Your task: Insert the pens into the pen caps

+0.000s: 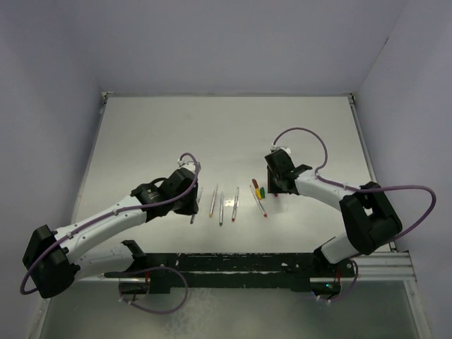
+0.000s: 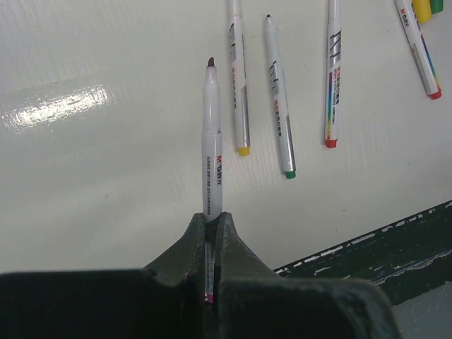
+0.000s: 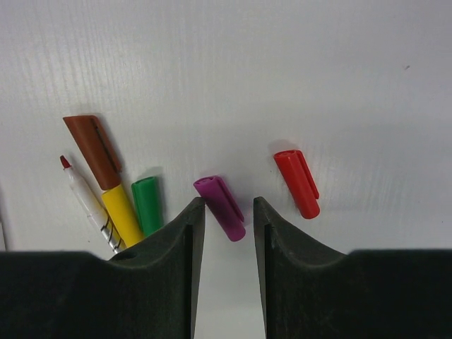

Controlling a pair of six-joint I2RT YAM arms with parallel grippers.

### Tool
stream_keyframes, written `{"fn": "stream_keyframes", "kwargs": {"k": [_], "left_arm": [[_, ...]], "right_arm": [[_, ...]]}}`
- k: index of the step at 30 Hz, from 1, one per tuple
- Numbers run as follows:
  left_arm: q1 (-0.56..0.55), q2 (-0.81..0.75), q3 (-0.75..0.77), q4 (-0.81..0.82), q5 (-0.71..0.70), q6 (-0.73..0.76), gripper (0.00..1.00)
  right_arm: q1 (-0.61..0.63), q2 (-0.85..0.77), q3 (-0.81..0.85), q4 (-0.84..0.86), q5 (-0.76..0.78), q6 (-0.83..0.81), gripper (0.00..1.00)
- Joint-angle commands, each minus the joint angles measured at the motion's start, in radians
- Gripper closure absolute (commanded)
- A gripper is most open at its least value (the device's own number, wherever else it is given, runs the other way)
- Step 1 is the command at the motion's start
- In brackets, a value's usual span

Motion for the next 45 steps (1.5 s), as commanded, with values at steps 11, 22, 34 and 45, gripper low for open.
{"fn": "stream_keyframes", "kwargs": {"k": [11,22,34,45], "left_arm": [[0.001,-0.003,-0.006,0.044,0.006,0.016,1.00],[0.000,0.015,-0.017,0.065,0.012,0.013,1.00],[0.000,0.014,-0.023,0.069,0.004,0.014,1.00],[0.000,-0.064,-0.062,0.234,0.084,0.052,1.00]], "right_arm": [[-0.012,0.038,0.019,0.014,-0.037,0.006,0.65],[-0.012,0.060,0.002,-0.027,-0.017,0.033,0.84],[-0.011,-0.007,-0.018,-0.024,-0.025,0.047,1.00],[-0.011,-0.370,-0.033,0.079,-0.065,-0.004,1.00]]}}
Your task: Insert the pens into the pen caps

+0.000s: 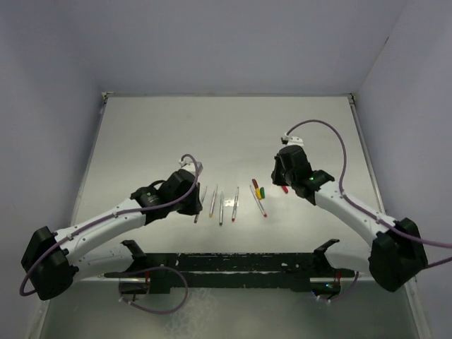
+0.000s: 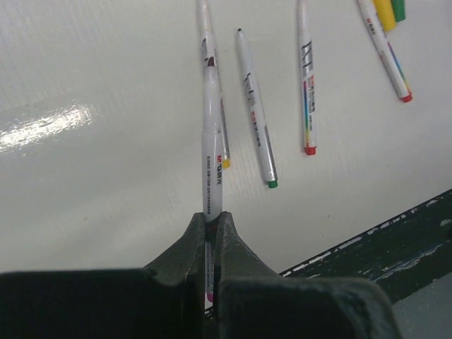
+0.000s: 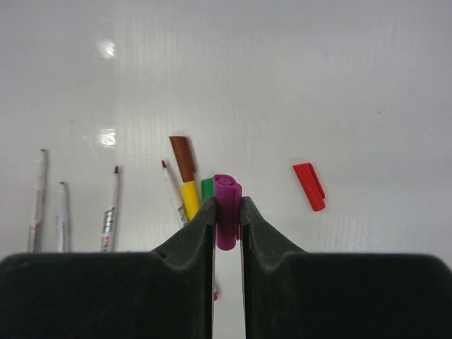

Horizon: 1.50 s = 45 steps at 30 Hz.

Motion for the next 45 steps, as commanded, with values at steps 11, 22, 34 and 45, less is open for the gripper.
{"fn": "stream_keyframes", "kwargs": {"k": [11,22,34,45], "left_arm": [[-0.055,-0.175,-0.098,0.489,0.188,0.087,1.00],[-0.304,-0.145,-0.105,0.715,-0.010,0.144,1.00],[-0.305,-0.149,-0.145,0.920,-0.077,0.180,1.00],[-0.305,-0.133,-0.140,0.966,-0.123,0.190,1.00]], "right_arm": [[0.029,-0.495,-0.166,0.384,-0.248,0.087,1.00],[0.224,-0.505,-0.172,0.575,-0.161,0.084,1.00],[0.225,-0.481,-0.183,0.825,-0.177,0.056,1.00],[0.226,-0.427,-0.179,0.924,-0.203,0.102,1.00]]}}
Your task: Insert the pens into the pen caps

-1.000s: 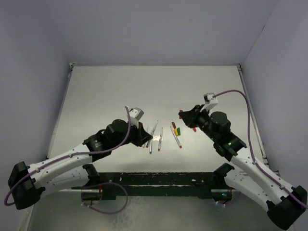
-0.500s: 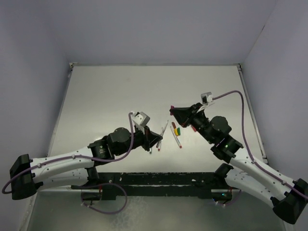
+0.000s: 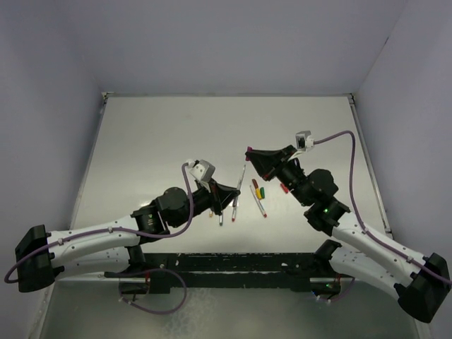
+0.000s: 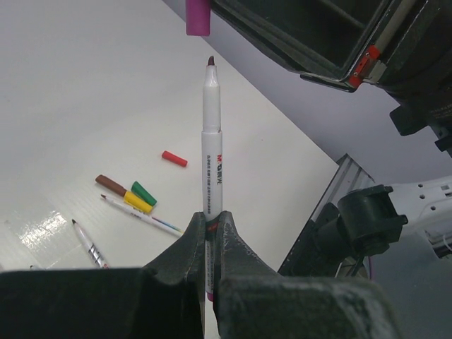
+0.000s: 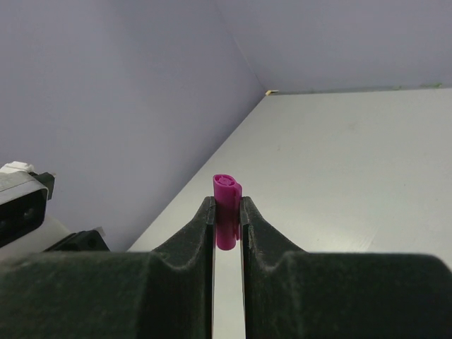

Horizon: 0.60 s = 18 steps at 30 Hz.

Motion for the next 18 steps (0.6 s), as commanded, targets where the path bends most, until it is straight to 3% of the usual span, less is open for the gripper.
{"fn": "stream_keyframes", "kwargs": {"k": [1,18], "left_arm": [[-0.002,-0.005,0.003,0.079,-0.037,0.026,1.00],[-0.002,-0.006,0.005,0.080,-0.054,0.029,1.00]], "right_arm": [[0.003,0.002,0.009,0.119,-0.023,0.026,1.00],[0.003,0.013,-0.011,0.154,-0.068,0.076,1.00]]}}
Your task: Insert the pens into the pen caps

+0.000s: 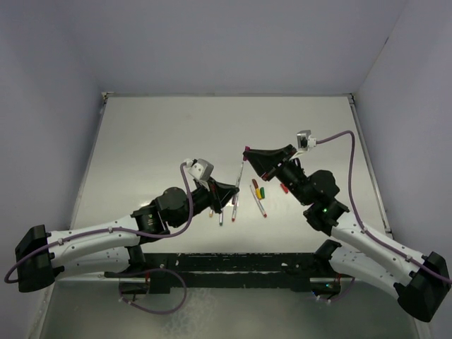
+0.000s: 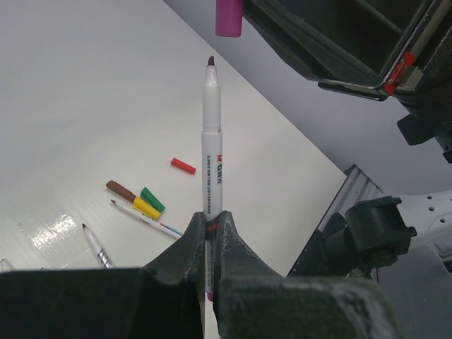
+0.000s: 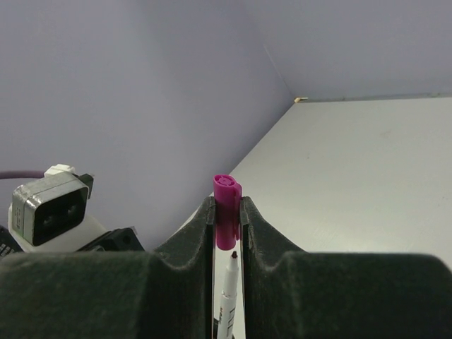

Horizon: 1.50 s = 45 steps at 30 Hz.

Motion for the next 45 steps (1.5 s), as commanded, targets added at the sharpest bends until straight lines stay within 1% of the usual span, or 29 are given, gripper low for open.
{"fn": "stream_keyframes", "kwargs": {"k": [1,20,30,36,45], "left_arm": [[-0.002,-0.007,0.004,0.062,-0.006,0.022,1.00],[-0.002,-0.022,-0.002,0.058,-0.034,0.022,1.00],[-0.002,-0.001,0.005,0.087,-0.028,0.025,1.00],[-0.002,-0.008,0.014,0.094,-0.040,0.036,1.00],[-0.002,-0.017,0.032,0.153,-0.074,0.082,1.00]], "right_arm": [[0.003,0.008,-0.008,0.076,-0.018,0.014,1.00],[0.004,0.014,-0.013,0.059,-0.036,0.020,1.00],[0.009,0.064,-0.051,0.117,-0.076,0.066,1.00],[0.016,0.079,-0.052,0.114,-0.084,0.067,1.00],[0.022,0.121,-0.048,0.074,-0.196,0.068,1.00]]}}
